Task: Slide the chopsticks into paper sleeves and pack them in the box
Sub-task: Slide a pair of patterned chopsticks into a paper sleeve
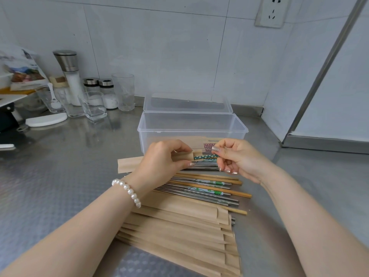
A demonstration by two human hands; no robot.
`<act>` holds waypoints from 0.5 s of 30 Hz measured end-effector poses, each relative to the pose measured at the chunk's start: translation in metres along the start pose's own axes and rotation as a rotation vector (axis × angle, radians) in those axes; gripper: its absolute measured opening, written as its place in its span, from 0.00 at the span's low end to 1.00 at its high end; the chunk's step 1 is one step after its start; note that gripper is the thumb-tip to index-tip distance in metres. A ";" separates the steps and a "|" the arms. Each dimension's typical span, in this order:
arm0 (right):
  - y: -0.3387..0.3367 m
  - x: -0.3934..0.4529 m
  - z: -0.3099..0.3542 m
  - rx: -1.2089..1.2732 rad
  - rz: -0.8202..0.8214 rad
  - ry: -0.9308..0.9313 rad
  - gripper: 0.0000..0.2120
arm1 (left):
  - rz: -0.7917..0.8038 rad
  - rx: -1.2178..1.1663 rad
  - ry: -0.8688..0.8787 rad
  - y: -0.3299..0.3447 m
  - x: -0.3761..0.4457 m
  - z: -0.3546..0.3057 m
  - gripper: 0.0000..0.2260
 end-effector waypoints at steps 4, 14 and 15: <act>-0.038 0.003 0.004 -0.127 -0.218 -0.052 0.14 | -0.013 0.002 -0.016 -0.002 0.003 0.003 0.12; -0.049 0.009 -0.014 -0.870 -0.056 -0.074 0.06 | -0.026 0.030 -0.064 -0.004 0.007 0.012 0.13; -0.049 0.010 -0.014 -0.872 -0.052 -0.072 0.06 | -0.027 0.029 -0.065 -0.004 0.007 0.012 0.13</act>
Point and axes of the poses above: each hand's wrist, its own x-axis towards the middle knuckle, its own y-axis out of the palm, z = x × y, the point moved 10 cm from there along x, towards the middle knuckle, and after that the axes turned 14 degrees about -y, right-handed, at the moved point
